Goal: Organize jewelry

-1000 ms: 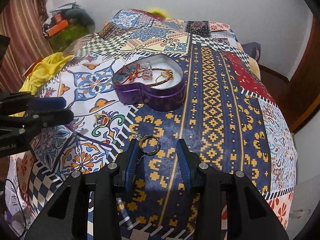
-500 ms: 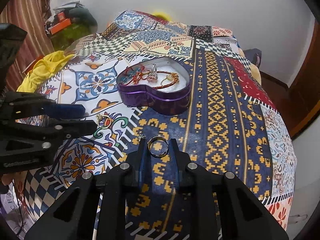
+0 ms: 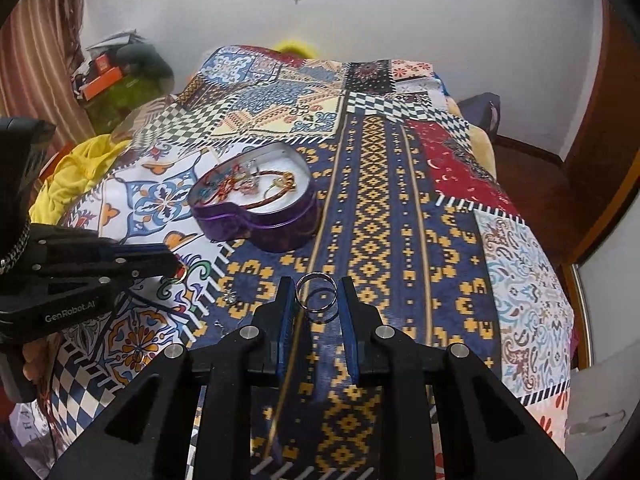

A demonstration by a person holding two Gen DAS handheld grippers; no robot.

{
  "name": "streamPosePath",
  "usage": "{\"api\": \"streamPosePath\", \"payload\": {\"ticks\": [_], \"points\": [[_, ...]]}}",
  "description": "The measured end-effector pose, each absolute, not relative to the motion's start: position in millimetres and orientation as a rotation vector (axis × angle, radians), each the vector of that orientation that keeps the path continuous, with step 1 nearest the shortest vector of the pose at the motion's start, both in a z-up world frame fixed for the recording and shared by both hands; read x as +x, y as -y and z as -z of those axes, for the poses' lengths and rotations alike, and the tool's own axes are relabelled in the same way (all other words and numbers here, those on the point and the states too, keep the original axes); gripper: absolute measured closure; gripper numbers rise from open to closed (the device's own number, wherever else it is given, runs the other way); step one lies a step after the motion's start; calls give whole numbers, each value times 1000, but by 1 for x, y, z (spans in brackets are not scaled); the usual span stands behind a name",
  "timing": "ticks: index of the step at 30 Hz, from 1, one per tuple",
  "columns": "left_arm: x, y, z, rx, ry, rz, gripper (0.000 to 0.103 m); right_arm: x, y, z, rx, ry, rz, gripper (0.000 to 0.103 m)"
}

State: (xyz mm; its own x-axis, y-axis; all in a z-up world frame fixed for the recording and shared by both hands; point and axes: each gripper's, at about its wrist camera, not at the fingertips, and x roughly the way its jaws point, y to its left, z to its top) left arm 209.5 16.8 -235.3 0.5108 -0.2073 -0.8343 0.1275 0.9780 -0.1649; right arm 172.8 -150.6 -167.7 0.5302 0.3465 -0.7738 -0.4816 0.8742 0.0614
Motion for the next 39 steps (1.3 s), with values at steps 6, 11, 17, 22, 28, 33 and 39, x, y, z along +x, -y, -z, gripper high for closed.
{"api": "streamPosePath", "payload": {"ticks": [6,11,17,22,28,33,39], "points": [[202,-17,228,-69,-990,186,96,174,154,162,-151,-873,-494,83],[200,-22,212,-81,-953,179,96,174,155,153,-143,-853,-498,83],[197,-27,191,-82,-903,173,96,173,152,140,-140,-817,-503,83],[199,-28,175,-79,-864,172,96,176,149,129,-128,-786,-508,83],[207,-30,160,-84,-823,169,96,182,141,116,-122,-747,-521,83],[215,-31,154,-92,-802,169,96,188,133,110,-121,-724,-536,83],[229,-31,153,-86,-798,173,96,200,122,114,-123,-727,-550,83]]}}
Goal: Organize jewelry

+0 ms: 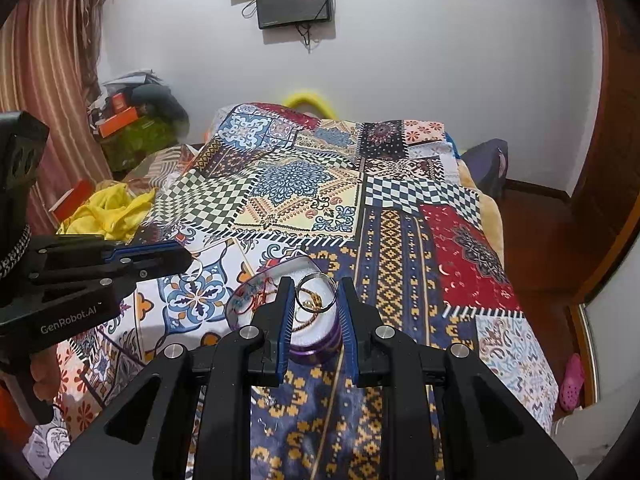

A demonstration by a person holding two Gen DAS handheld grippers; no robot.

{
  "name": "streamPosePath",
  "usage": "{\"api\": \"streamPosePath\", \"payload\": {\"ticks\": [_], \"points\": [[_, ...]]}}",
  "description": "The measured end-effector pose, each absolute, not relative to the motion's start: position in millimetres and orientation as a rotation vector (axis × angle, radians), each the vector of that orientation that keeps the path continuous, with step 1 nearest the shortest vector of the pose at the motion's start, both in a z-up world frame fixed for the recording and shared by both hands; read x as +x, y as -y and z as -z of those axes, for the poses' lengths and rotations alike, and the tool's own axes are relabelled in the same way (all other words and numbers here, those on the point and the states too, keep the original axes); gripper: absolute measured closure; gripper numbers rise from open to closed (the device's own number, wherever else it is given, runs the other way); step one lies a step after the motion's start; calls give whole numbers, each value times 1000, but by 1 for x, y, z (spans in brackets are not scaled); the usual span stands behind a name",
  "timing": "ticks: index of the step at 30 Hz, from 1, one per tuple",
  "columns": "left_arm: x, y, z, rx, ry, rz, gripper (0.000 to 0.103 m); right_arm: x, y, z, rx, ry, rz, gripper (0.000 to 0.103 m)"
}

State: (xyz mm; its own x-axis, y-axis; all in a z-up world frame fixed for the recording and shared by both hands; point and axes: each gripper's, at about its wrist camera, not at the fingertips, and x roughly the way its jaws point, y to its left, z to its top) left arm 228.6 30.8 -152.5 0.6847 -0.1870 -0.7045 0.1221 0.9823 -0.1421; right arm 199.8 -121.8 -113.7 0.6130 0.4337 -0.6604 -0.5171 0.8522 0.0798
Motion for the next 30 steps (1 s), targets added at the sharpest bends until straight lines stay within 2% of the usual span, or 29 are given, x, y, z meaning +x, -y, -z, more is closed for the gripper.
{"api": "streamPosePath", "payload": {"ticks": [14,30], "points": [[251,-28,178,-84,-856,201,96,224,104,148,-149,-837,-605,83],[268,-21,203,-71,-924,230,96,226,102,158,-214,-857,-603,83]]}}
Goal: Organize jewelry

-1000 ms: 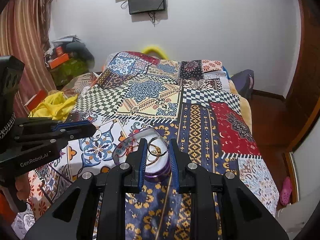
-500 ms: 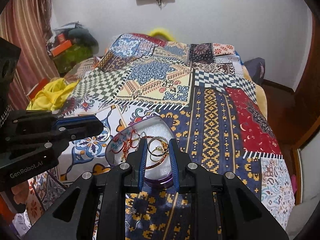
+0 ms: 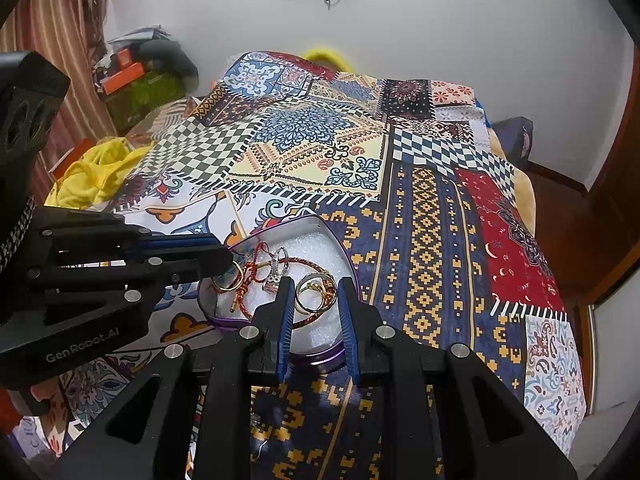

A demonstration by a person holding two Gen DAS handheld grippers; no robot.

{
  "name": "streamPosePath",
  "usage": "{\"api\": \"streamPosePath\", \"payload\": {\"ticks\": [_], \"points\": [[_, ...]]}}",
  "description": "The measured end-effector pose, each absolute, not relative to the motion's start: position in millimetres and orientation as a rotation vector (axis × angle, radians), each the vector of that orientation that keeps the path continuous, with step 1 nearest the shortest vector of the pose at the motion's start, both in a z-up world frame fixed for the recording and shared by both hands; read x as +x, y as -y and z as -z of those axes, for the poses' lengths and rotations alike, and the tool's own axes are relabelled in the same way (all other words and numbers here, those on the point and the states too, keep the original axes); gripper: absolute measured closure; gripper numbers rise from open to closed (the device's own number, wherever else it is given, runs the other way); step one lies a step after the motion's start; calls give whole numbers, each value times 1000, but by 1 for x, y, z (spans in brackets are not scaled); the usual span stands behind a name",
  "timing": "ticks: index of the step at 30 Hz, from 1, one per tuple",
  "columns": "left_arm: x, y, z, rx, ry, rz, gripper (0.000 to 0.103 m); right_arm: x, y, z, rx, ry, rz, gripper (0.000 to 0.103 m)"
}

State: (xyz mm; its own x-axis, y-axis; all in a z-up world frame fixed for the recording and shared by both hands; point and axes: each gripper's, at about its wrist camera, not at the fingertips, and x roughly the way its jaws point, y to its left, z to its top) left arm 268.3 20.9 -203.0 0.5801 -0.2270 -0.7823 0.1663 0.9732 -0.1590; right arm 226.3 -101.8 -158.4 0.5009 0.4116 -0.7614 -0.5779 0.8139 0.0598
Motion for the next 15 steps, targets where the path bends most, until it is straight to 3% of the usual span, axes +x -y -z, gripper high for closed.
{"api": "streamPosePath", "payload": {"ticks": [15], "points": [[259,-23,195,-76,-916,236,93,223,102,155,-238,-860,-590,83]]}}
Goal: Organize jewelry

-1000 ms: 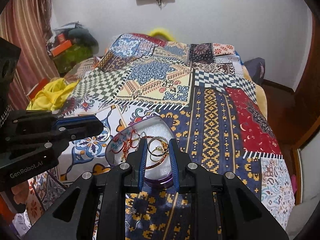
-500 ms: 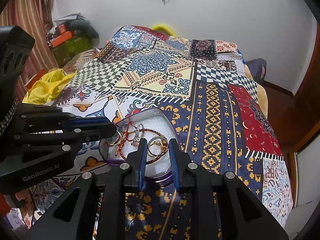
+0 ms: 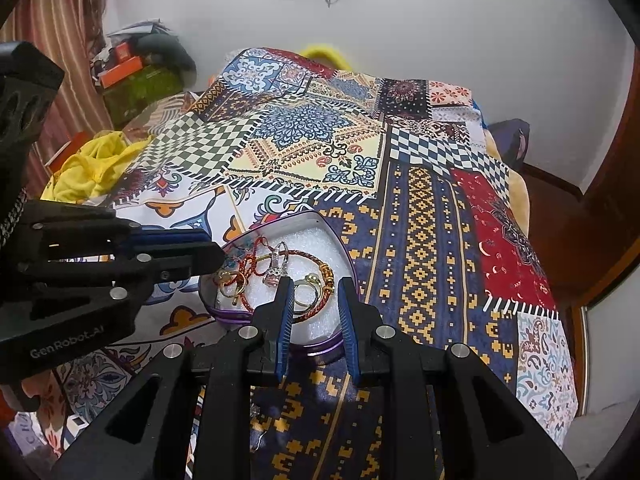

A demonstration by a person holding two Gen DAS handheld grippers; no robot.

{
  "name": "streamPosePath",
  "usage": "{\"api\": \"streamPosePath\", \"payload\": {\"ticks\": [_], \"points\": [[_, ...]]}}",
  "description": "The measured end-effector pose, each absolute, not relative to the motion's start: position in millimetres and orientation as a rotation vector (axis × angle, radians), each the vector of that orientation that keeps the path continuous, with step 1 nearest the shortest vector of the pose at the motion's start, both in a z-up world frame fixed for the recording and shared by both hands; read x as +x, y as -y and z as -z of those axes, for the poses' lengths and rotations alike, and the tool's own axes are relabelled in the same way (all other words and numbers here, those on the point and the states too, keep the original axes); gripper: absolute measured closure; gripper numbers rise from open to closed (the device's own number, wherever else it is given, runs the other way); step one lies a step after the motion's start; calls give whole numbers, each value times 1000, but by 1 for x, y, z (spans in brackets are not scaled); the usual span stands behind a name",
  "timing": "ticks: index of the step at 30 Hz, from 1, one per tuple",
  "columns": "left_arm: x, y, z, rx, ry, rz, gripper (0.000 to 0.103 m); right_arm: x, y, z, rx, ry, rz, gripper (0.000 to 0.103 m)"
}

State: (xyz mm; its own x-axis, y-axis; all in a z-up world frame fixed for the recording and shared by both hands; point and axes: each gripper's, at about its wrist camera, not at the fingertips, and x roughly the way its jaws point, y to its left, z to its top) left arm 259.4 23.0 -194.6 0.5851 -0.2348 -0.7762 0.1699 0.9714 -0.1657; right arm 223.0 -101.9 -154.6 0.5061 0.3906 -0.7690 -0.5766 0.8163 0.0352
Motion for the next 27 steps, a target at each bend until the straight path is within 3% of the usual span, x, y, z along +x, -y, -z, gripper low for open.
{"api": "streamPosePath", "payload": {"ticks": [6,10,18,27], "points": [[251,-26,184,-76,-892,223,85,218,107,145,-221,-845,-587,80],[238,-29,175,-64,-855,204,69,210,113,136,-208,-833,-590,79],[216,-33,169,-41,-850,190,67,195,129,131,-183,-824,-573,79],[210,-5,199,-42,-952,240,67,188,153,146,-153,-878,-515,79]]}}
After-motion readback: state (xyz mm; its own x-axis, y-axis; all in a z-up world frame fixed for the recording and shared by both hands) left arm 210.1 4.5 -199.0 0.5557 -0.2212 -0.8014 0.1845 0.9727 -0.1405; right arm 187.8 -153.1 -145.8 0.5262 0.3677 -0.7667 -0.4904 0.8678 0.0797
